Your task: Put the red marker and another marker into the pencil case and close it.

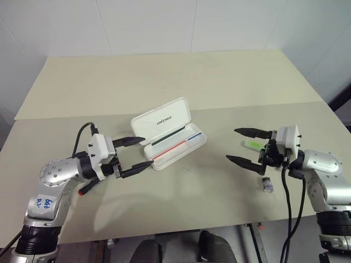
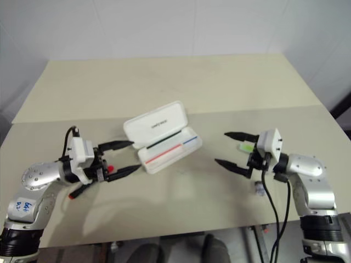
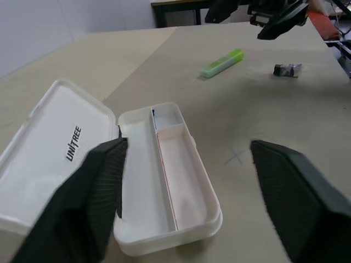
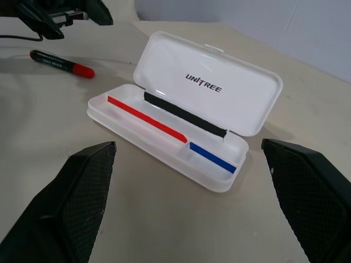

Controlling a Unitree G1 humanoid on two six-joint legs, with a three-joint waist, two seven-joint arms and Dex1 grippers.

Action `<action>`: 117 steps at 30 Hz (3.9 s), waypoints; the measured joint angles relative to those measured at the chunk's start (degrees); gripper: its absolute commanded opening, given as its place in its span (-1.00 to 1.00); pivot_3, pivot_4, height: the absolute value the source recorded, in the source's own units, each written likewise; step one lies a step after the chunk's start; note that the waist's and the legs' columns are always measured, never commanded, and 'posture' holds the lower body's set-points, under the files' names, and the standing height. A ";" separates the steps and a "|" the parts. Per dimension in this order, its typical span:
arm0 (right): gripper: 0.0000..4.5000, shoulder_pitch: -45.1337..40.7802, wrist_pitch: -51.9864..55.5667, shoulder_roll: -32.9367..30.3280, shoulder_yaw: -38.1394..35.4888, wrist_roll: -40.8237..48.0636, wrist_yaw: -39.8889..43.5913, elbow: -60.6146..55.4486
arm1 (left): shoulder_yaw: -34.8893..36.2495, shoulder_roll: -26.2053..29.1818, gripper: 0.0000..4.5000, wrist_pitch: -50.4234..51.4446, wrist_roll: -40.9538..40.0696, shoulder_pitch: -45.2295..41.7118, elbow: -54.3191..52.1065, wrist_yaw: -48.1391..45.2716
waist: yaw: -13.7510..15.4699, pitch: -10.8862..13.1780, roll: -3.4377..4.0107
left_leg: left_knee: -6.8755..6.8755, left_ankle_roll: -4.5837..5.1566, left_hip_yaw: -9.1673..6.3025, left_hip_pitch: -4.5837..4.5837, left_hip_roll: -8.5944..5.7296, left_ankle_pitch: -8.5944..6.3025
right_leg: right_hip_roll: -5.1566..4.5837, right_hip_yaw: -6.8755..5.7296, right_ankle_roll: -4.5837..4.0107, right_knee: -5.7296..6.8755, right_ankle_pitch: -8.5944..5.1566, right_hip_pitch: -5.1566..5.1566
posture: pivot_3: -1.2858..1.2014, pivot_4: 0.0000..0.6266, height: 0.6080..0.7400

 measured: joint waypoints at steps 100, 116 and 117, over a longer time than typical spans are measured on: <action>1.00 1.45 11.65 -7.49 0.69 5.34 2.47 -13.43 | -24.93 2.02 0.16 14.52 21.24 -7.06 -5.83 -1.40 | 0.25 -0.08 -0.19 | 0.03 0.01 0.21 0.03 0.05 -0.10 | 0.12 0.28 -0.01 -0.07 0.03 -0.03 | 0.03 -0.52 1.00; 1.00 -3.37 9.99 -3.70 5.08 3.70 4.87 -7.83 | -16.09 -1.35 0.81 8.15 15.80 1.32 -11.55 3.08 | -0.02 -0.07 -0.19 | 0.04 0.01 0.20 0.05 0.09 -0.10 | 0.15 0.32 -0.01 -0.06 0.03 -0.05 | 0.03 -0.52 1.00; 1.00 -3.52 9.98 -3.57 5.19 3.68 5.05 -7.42 | -15.39 -1.44 0.81 7.92 15.31 2.01 -11.99 3.38 | 0.02 -0.07 -0.19 | 0.04 0.01 0.20 0.05 0.09 -0.10 | 0.15 0.32 -0.01 -0.05 0.03 -0.05 | 0.03 -0.52 1.00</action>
